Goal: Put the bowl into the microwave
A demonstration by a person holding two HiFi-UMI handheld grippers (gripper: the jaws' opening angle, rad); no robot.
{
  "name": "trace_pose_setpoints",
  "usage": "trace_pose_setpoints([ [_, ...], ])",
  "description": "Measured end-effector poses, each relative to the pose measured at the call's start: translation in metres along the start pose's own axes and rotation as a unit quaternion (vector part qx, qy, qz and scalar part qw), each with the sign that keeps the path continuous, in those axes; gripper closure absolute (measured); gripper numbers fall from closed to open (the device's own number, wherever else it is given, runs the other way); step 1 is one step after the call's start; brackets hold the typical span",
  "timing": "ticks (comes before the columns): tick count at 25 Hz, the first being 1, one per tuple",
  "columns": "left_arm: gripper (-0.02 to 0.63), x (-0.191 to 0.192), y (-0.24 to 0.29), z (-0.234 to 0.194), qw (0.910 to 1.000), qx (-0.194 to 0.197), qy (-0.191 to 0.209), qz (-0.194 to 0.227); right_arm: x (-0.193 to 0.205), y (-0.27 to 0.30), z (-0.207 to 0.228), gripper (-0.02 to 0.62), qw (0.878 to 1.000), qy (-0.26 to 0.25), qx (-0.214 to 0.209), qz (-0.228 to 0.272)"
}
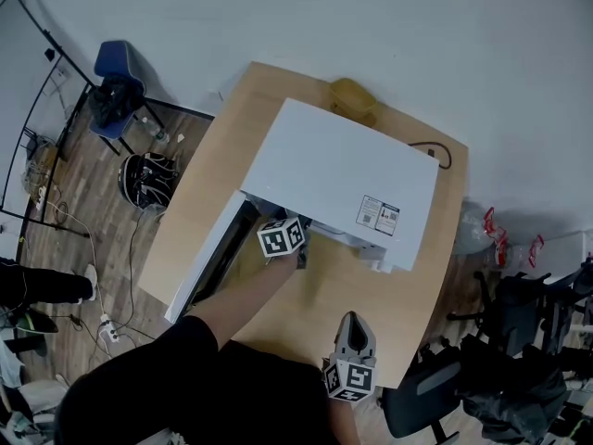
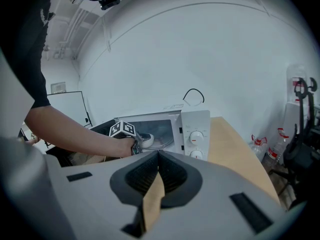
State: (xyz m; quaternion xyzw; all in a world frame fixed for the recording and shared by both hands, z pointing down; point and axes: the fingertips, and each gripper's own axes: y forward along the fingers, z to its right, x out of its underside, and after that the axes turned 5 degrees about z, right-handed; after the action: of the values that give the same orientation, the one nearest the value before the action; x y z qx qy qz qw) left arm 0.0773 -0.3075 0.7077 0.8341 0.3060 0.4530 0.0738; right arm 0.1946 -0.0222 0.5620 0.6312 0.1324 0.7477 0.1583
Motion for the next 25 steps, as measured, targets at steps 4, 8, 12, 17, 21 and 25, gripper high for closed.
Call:
trace_pose_setpoints([
  [4, 0.276, -0.002, 0.006, 0.003, 0.9996, 0.004, 0.026, 0.009, 0.002, 0.0, 0.002, 0.535, 1.0, 0.002, 0.004, -0.005],
  [8, 0.27, -0.001, 0.006, 0.005, 0.9989, 0.019, 0.038, 0.02, 0.006, -0.007, 0.003, 0.535, 1.0, 0.024, 0.016, -0.01],
  [12, 0.265, -0.001, 0.003, 0.003, 0.9985, 0.034, 0.039, 0.017, 0.006, -0.007, 0.002, 0.535, 1.0, 0.007, 0.019, -0.007],
  [17, 0.261, -0.011, -0.004, 0.005, 0.9971, 0.05, 0.049, 0.029, -0.004, -0.006, 0.005, 0.535, 1.0, 0.003, 0.023, 0.008],
  [21, 0.261, -0.019, -0.01, 0.007, 0.9968, 0.06, 0.042, 0.033, -0.004, -0.007, 0.002, 0.535, 1.0, -0.002, 0.02, 0.009],
  [25, 0.261, -0.022, -0.023, 0.011, 0.9947, 0.077, 0.061, 0.033, -0.005, -0.007, -0.005, 0.535, 1.0, -0.005, 0.013, 0.009],
])
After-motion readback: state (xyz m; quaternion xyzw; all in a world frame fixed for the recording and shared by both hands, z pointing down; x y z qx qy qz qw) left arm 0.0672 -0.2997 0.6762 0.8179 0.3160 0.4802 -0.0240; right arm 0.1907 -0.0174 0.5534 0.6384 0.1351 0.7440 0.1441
